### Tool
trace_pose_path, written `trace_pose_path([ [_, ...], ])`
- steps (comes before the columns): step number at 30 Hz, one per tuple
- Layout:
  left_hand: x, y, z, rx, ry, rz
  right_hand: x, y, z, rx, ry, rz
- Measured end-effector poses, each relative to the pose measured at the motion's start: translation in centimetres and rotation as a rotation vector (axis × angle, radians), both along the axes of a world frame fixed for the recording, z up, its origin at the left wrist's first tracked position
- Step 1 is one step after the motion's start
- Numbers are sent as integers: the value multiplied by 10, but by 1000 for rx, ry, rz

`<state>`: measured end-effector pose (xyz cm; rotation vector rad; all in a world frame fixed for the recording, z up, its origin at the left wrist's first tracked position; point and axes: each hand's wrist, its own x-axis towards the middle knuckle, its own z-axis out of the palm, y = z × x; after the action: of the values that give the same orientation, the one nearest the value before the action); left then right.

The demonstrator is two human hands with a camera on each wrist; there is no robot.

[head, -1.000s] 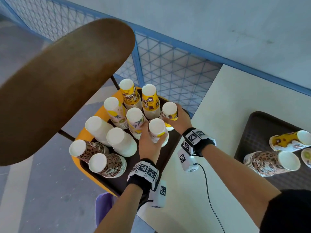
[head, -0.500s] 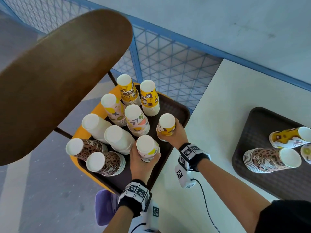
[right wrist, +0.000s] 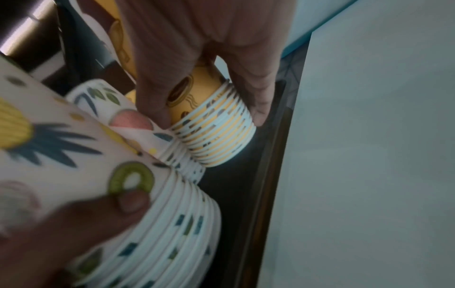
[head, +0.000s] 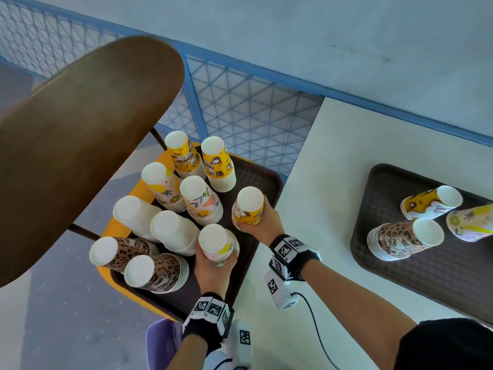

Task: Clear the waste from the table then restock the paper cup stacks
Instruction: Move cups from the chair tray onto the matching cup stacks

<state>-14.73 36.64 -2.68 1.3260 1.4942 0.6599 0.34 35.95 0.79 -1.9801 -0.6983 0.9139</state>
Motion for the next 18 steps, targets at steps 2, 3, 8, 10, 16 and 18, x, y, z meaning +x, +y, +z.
trace_pose_path([
  [2, -3, 1, 3, 10, -8, -22, -1, -15, 13, 43, 29, -37],
  [3, -1, 2, 8, 18, -16, -29, 0, -26, 22, 75, 71, -59],
  [8, 23, -4, 52, 122, -66, -121, 25, -103, 73, 187, 142, -78],
  [10, 42, -15, 76, 178, -119, -204, 40, -139, 89, 244, 131, -127],
  [16, 120, -92, 136, 279, -323, -534, 102, -248, 111, 303, 58, -392],
  [18, 147, -120, 141, 250, -388, -596, 124, -287, 111, 343, 4, -522],
])
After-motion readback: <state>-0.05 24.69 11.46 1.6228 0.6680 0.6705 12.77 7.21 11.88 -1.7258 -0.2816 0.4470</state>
